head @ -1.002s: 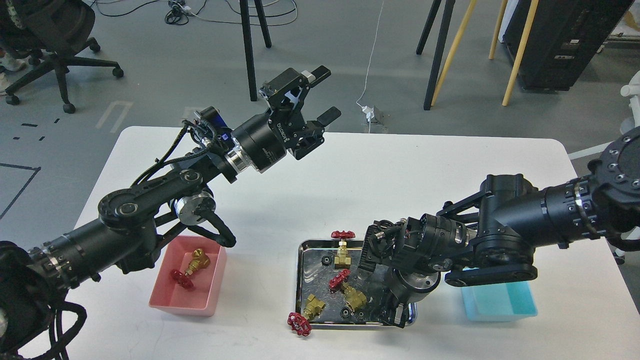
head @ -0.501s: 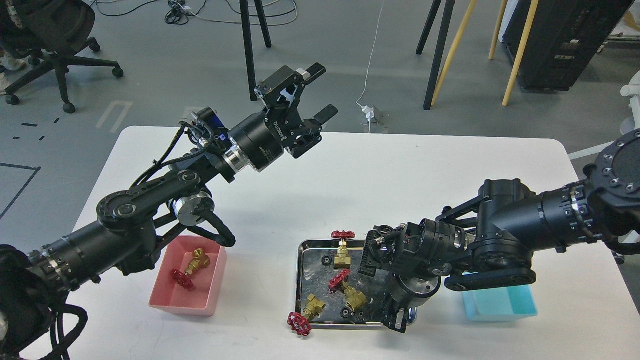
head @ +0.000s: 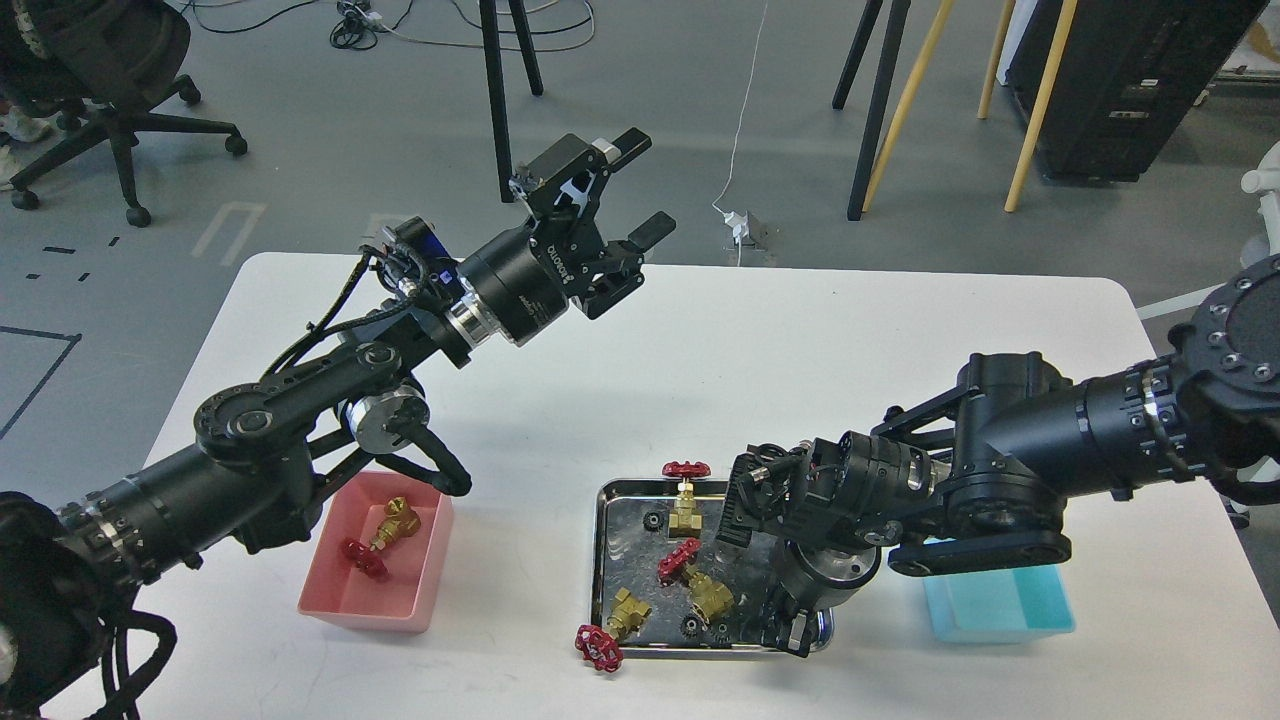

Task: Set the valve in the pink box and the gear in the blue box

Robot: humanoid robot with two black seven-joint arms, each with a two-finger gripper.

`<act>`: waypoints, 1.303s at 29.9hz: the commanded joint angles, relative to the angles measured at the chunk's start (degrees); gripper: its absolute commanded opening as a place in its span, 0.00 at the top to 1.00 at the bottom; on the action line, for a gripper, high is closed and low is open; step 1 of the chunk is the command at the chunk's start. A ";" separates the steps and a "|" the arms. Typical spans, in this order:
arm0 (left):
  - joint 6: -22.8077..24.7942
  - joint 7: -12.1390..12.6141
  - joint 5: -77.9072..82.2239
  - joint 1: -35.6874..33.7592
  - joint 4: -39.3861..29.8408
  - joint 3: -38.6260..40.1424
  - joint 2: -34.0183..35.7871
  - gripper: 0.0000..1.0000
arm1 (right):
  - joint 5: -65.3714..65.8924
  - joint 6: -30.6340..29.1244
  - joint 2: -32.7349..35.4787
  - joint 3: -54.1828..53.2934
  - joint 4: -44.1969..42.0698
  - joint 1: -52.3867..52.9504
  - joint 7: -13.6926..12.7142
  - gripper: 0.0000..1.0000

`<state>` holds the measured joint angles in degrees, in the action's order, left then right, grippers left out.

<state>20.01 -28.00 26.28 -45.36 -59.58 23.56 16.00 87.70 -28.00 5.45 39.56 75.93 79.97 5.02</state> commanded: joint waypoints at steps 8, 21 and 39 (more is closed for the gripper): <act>0.02 0.00 -0.08 0.09 -0.01 -0.01 0.00 0.09 | -0.51 0.00 0.43 -0.62 0.18 0.89 -0.01 0.93; 0.02 0.00 0.00 0.09 -0.01 -0.01 0.00 0.09 | -0.87 0.00 10.35 -2.47 0.88 7.56 0.26 0.94; 0.02 0.00 -0.08 0.09 -0.01 -0.01 0.00 0.09 | 0.01 0.00 33.39 -1.85 8.44 7.30 0.08 0.94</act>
<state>19.98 -28.00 26.29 -45.26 -59.53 23.56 15.98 87.62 -28.00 37.86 37.48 84.08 87.38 5.08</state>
